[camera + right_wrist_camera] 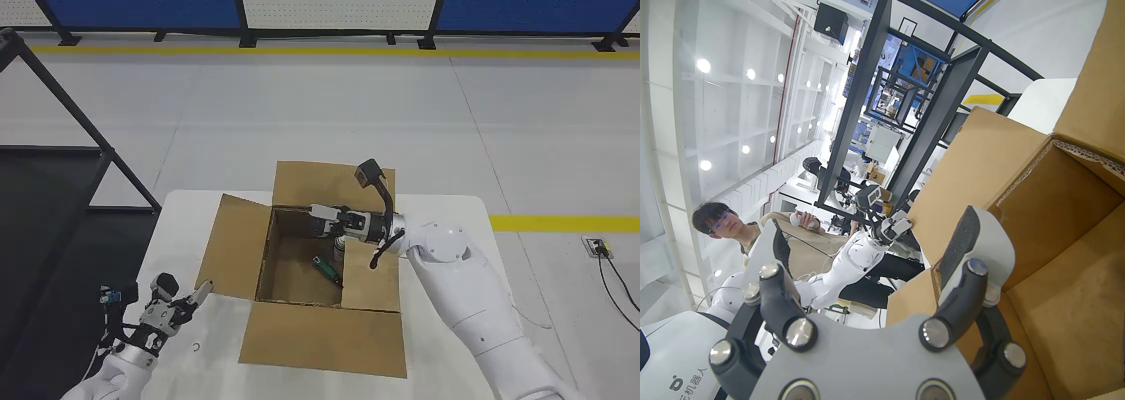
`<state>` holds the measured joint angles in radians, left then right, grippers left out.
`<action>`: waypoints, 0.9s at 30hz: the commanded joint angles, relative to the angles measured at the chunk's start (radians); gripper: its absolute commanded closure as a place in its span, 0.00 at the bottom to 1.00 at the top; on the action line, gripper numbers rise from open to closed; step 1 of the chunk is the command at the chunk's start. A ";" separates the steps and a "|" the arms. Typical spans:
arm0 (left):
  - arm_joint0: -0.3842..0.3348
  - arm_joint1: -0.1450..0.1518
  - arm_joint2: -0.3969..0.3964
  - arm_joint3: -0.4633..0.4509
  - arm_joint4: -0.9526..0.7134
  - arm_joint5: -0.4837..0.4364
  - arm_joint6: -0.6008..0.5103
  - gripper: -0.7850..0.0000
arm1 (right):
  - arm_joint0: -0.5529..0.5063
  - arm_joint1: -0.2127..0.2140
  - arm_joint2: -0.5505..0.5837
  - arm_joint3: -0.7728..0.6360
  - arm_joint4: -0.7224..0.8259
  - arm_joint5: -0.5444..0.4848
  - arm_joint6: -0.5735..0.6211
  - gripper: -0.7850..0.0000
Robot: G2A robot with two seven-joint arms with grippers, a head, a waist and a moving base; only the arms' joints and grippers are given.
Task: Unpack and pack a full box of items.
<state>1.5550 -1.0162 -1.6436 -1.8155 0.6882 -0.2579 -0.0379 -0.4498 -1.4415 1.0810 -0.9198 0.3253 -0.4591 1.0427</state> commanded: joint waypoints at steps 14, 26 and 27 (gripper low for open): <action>0.144 -0.004 -0.141 -0.244 0.052 -0.016 0.033 0.00 | -0.049 0.031 0.059 -0.036 -0.003 0.002 0.014 0.00; 0.189 -0.001 -0.180 -0.447 -0.055 -0.211 -0.106 0.00 | -0.101 0.060 0.124 -0.074 -0.006 -0.018 0.007 0.00; 0.177 0.003 -0.171 -0.454 -0.100 -0.248 -0.151 0.00 | -0.109 0.064 0.132 -0.081 -0.005 -0.020 0.007 0.00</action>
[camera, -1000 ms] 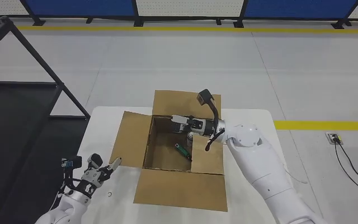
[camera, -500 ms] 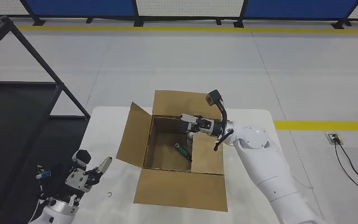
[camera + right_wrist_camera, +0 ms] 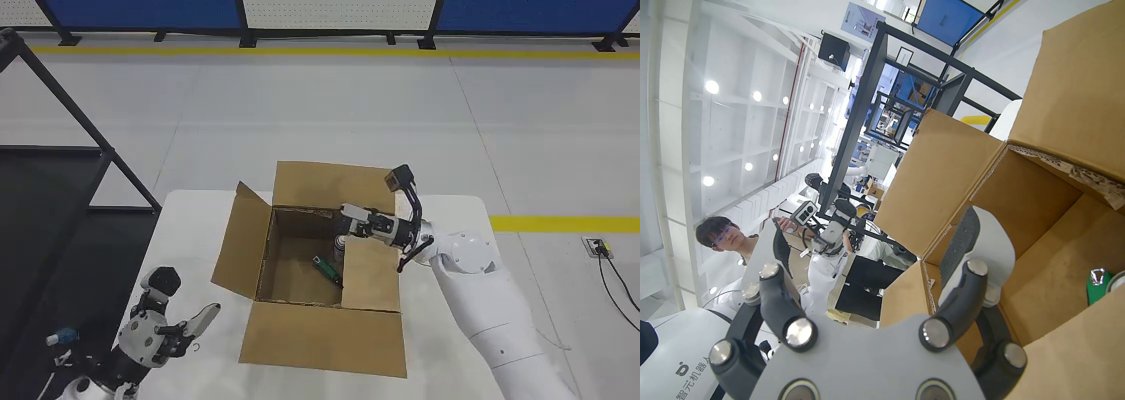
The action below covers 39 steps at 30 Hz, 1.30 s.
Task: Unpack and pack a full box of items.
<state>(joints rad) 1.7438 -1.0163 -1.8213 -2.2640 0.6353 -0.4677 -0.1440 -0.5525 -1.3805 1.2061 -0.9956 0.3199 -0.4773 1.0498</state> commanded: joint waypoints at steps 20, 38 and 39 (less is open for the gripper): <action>-0.404 0.027 0.241 0.166 -0.376 0.027 -0.504 0.00 | -0.174 0.059 0.166 -0.146 -0.014 -0.009 -0.041 0.00; -0.656 -0.002 0.547 0.250 -0.386 0.245 -0.546 0.00 | -0.173 0.084 0.189 -0.176 0.005 0.000 0.012 0.00; -0.668 -0.006 0.569 0.254 -0.356 0.267 -0.526 0.00 | -0.169 0.086 0.193 -0.171 0.009 0.001 0.021 0.00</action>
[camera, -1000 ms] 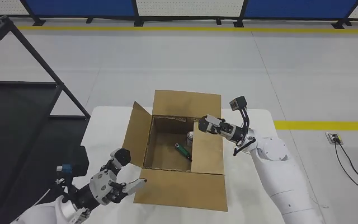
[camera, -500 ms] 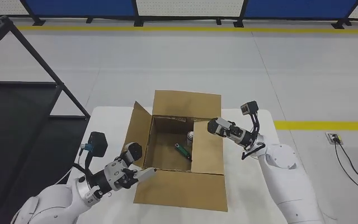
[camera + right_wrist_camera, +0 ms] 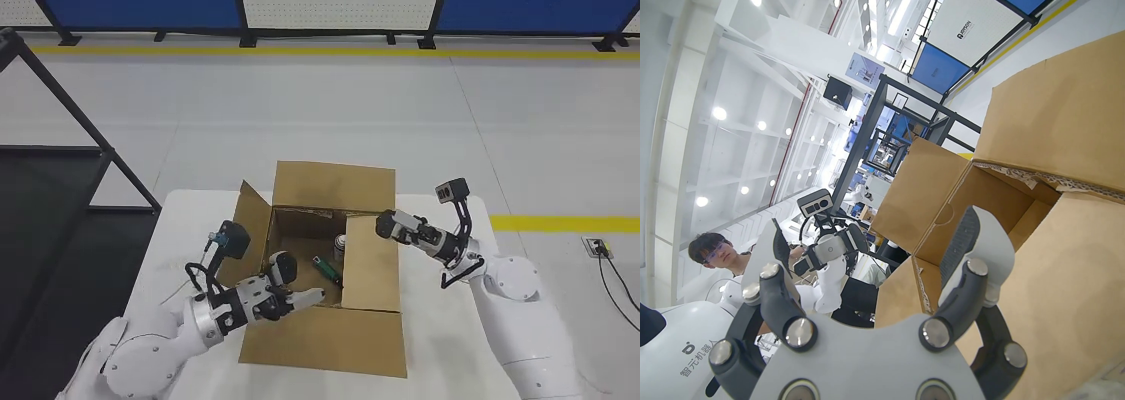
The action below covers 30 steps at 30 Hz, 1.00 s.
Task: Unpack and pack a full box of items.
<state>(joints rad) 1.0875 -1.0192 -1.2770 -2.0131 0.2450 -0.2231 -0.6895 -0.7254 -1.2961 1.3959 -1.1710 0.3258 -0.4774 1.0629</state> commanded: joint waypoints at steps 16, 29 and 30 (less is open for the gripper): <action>0.298 0.009 -0.171 -0.060 0.149 0.111 0.278 0.00 | 0.080 0.013 -0.031 0.084 0.057 -0.007 0.063 0.00; 0.390 0.007 -0.292 0.055 0.007 0.033 0.334 0.00 | 0.087 0.015 -0.073 0.086 0.066 -0.016 0.034 0.00; 0.383 0.006 -0.291 0.078 -0.006 0.028 0.330 0.00 | 0.086 0.016 -0.073 0.085 0.066 -0.017 0.032 0.00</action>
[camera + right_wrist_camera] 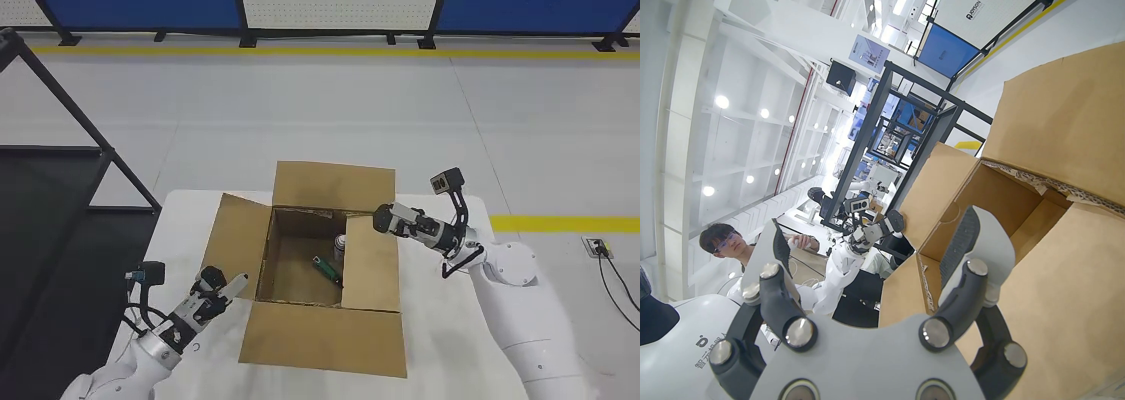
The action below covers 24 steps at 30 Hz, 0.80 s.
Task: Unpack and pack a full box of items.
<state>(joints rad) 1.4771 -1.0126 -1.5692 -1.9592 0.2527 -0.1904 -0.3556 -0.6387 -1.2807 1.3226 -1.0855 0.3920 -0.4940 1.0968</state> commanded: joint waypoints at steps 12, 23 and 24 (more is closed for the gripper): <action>-0.052 -0.008 0.040 0.121 -0.084 -0.027 -0.055 0.00 | -0.024 0.013 0.003 -0.032 -0.001 0.003 -0.022 0.00; -0.056 -0.013 0.046 0.123 -0.079 -0.014 -0.055 0.00 | -0.012 0.019 -0.009 -0.023 0.010 0.003 -0.020 0.00; -0.052 -0.013 0.040 0.114 -0.074 -0.015 -0.050 0.00 | -0.011 0.020 -0.011 -0.023 0.010 0.003 -0.020 0.00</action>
<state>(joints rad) 1.4207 -1.0256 -1.5240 -1.8374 0.1752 -0.2039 -0.4097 -0.6506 -1.2611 1.3128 -1.1089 0.4020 -0.4907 1.0769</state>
